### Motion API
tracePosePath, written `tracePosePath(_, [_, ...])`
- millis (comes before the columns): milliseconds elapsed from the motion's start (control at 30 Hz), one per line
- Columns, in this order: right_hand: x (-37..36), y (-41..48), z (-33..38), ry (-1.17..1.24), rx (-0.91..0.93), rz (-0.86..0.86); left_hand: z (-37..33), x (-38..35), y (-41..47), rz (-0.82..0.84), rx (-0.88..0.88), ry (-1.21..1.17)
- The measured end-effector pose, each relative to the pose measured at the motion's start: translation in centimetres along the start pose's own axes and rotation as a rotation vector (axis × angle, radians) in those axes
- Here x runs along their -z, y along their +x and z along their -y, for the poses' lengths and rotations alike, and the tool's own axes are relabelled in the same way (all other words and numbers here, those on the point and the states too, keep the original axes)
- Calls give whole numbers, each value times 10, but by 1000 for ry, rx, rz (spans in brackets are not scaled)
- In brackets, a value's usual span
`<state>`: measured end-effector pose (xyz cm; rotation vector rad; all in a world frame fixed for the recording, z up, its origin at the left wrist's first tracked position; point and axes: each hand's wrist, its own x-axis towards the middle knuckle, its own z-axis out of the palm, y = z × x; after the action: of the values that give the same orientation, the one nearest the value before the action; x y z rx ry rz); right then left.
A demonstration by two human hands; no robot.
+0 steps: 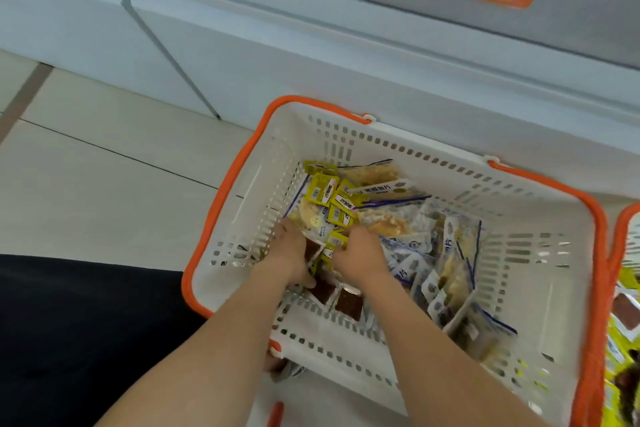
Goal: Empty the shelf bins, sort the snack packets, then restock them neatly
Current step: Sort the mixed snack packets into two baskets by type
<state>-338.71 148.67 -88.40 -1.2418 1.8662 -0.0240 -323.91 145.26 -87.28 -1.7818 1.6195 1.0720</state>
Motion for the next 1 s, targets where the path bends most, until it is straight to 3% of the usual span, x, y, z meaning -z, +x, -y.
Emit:
tracePosePath(133, [13, -1, 7, -85, 44, 201, -2, -1, 5, -41, 39, -104])
tracePosePath(300, [24, 1, 4, -248, 133, 276, 2, 1, 3, 111, -14, -108])
tracePosePath(500, [24, 3, 3, -35, 92, 413, 2, 12, -11, 246, -189, -103])
tracePosePath(733, [57, -7, -1, 51, 17, 535, 21, 29, -20, 158, -352, -169])
tracePosePath(1000, [46, -21, -32, 534, -64, 384, 19, 40, -40, -16, -396, -380])
